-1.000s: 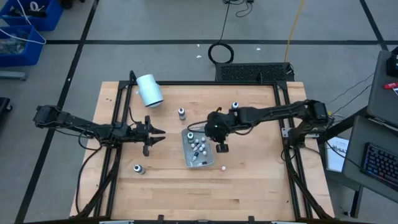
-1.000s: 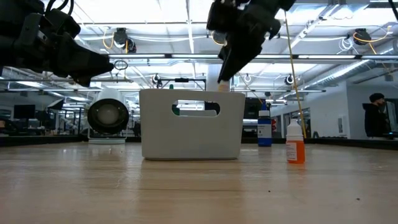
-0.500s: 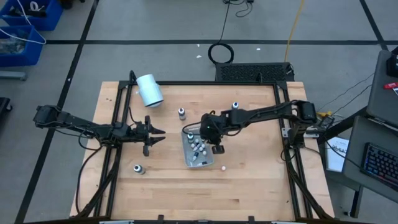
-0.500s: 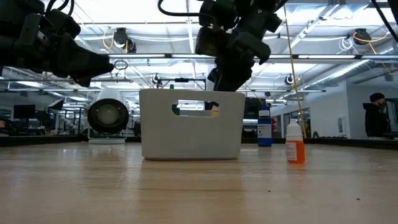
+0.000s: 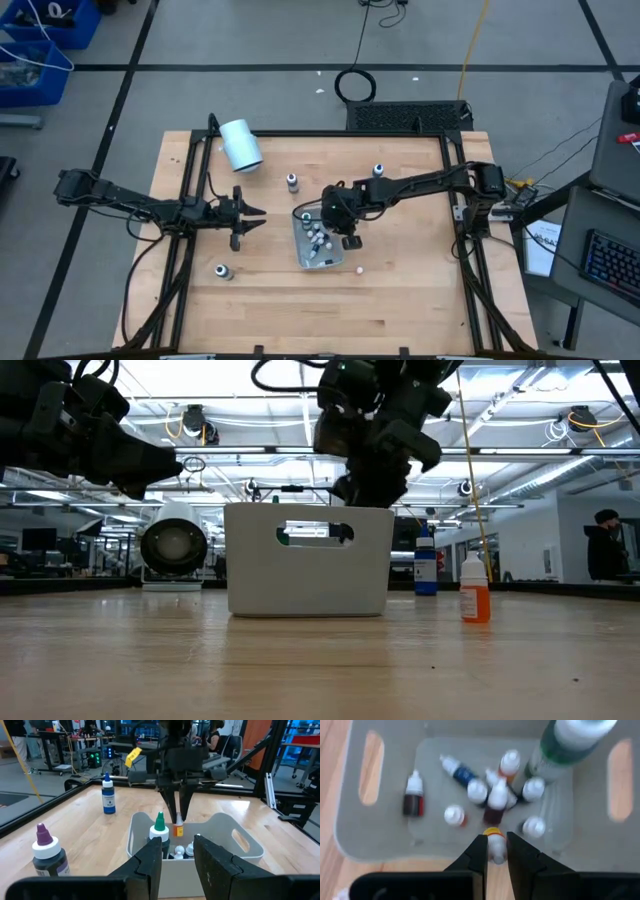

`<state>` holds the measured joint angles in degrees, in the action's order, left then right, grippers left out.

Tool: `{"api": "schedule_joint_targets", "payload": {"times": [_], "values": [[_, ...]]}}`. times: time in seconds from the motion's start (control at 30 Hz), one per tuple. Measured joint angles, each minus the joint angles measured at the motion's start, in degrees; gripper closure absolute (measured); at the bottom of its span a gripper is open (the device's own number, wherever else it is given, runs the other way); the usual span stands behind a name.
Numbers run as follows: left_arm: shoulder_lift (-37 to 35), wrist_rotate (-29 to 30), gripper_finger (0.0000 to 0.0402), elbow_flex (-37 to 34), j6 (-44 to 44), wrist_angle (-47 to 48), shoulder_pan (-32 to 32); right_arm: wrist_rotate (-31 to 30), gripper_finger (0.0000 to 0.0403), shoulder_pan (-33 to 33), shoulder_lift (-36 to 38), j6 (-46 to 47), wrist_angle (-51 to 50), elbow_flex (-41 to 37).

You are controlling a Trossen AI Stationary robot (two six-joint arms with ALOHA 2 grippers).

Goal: Pick & Place food coloring
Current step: Put the right yellow food coloring bottle into the bin

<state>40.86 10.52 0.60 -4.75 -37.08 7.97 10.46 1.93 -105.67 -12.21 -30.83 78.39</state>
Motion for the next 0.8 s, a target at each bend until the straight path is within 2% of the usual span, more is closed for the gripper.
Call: {"api": "schedule_joint_targets", "payload": {"times": [0.23,0.33,0.8], "values": [[-0.02,0.01,0.0284,0.0,-0.02,-0.01,0.02,-0.36,0.0365,0.0,-0.68,-0.28,-0.14,0.04],[-0.02,0.02,0.0284,0.0,-0.02,0.0,0.0,-2.94,0.0365,-0.02,-0.66,-0.57,-0.4,0.07],[0.0,0.02,0.0284,0.0,-0.02,0.0,0.01,-2.71,0.0365,-0.02,-5.29,-2.03,-0.25,0.26]]}}
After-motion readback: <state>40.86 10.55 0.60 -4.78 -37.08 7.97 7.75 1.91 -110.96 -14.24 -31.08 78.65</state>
